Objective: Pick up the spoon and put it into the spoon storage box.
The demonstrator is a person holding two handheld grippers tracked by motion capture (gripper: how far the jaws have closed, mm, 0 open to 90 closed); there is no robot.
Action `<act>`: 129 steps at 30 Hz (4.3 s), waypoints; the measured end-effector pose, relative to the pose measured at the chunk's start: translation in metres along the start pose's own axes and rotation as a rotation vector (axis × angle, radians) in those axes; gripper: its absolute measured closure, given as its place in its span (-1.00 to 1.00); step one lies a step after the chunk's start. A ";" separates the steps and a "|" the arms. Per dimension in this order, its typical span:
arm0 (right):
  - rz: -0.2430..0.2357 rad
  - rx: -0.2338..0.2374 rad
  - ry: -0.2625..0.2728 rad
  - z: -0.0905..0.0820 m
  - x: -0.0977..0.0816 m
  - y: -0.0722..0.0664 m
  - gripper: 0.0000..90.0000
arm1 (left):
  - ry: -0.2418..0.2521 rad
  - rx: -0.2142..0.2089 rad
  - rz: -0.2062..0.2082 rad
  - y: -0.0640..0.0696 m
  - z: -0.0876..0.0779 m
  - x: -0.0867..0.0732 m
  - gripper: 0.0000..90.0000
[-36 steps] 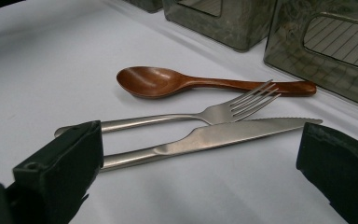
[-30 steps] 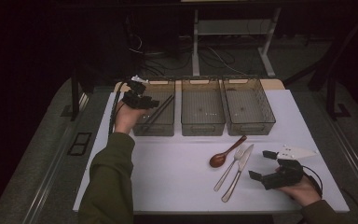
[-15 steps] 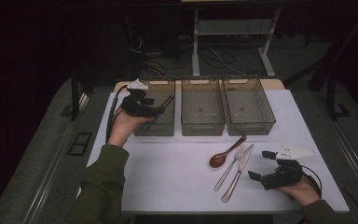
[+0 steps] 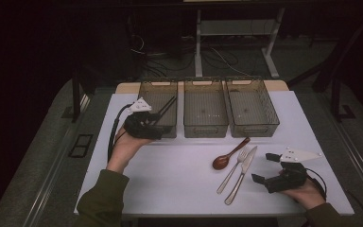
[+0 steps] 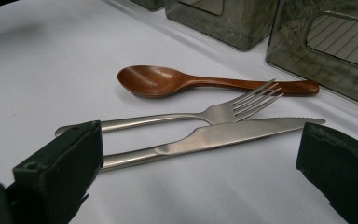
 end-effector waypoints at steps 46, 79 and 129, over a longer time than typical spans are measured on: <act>-0.007 0.075 -0.057 0.014 0.013 -0.008 -0.70 | -0.010 -0.081 0.035 0.066 -0.022 -0.103 -1.00; -0.071 0.218 -0.185 0.070 0.020 -0.030 0.52 | -0.019 -0.091 0.029 0.069 -0.019 -0.104 -1.00; -0.063 0.160 -0.165 0.119 0.054 -0.013 0.42 | -0.009 -0.093 0.029 0.069 -0.021 -0.101 -1.00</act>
Point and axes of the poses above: each handheld gripper's, and its own axes: z roughly forward along the jaws, x roughly out of its top, y roughly to its right, the point moved 7 cm from there along z, roughly forward along the jaws, and after that the axes turned 7 degrees about y, right-handed, at the moved point
